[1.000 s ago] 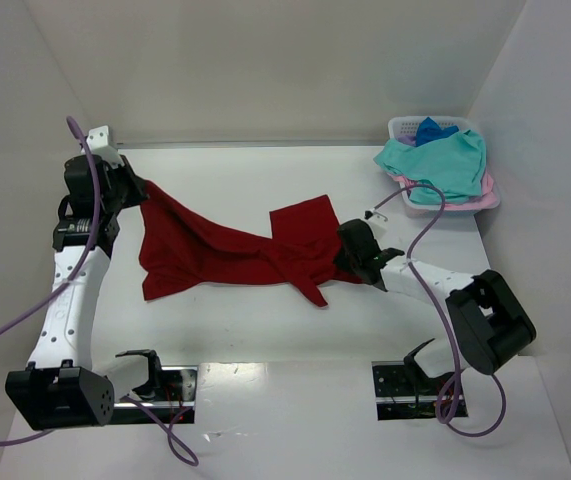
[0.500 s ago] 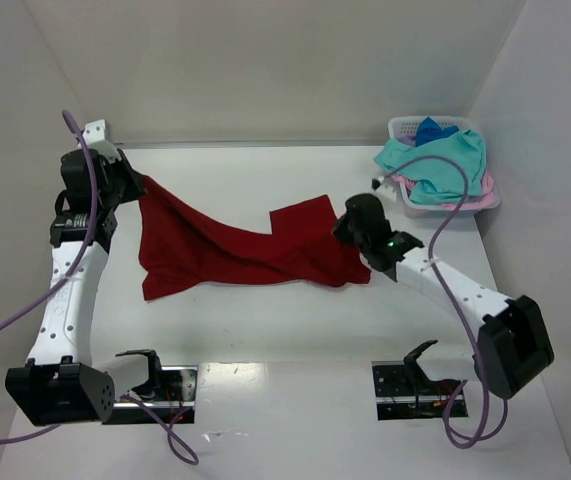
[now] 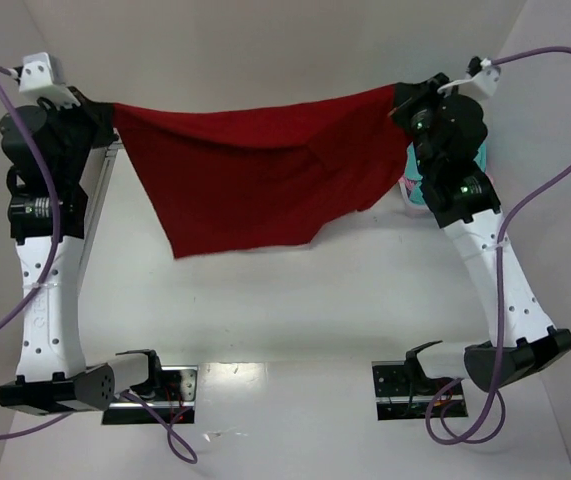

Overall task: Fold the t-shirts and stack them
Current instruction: Flatten out the tshirt

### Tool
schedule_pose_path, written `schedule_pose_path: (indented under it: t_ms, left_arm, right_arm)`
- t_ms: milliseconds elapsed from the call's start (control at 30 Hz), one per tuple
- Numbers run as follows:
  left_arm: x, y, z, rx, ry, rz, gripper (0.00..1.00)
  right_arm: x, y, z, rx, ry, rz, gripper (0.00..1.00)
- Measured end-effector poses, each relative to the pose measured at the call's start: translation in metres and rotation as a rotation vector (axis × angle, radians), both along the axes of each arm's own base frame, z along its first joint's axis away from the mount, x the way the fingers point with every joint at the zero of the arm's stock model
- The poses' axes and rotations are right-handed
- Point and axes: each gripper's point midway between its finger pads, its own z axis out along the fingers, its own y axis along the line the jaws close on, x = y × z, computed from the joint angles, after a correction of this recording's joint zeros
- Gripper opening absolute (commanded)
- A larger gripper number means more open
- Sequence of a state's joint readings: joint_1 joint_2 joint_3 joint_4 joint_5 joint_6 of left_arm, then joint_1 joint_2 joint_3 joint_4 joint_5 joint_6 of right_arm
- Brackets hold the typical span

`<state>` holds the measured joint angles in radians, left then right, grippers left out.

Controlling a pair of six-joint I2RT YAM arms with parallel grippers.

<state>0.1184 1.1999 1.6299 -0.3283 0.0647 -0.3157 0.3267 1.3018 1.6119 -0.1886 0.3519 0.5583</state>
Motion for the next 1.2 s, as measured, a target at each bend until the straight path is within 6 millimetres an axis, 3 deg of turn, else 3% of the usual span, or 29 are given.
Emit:
schedule_pose_path:
  t_ms: [300, 467, 633, 833, 1000, 1200]
  left_arm:
    - [-0.035, 0.004, 0.101, 0.049, -0.211, 0.041, 0.00]
    - [-0.053, 0.008, 0.131, 0.060, -0.282, 0.077, 0.00]
    - [-0.050, 0.018, 0.127, 0.067, -0.264, 0.131, 0.00]
    - [-0.033, 0.028, 0.104, 0.066, -0.191, 0.174, 0.00]
    - [-0.018, 0.029, 0.092, 0.076, -0.155, 0.171, 0.00]
    - [-0.003, 0.031, 0.081, 0.077, -0.124, 0.171, 0.00]
  right_arm:
    - [-0.036, -0.026, 0.090, -0.045, -0.174, -0.063, 0.00]
    - [-0.064, -0.040, 0.121, -0.043, -0.249, -0.094, 0.00]
    - [-0.085, -0.059, 0.132, -0.039, -0.275, -0.165, 0.00]
    - [-0.099, -0.076, 0.131, -0.048, -0.273, -0.237, 0.00]
    - [-0.094, -0.078, 0.119, -0.063, -0.245, -0.258, 0.00]
    - [-0.077, -0.076, 0.093, -0.103, -0.179, -0.270, 0.00]
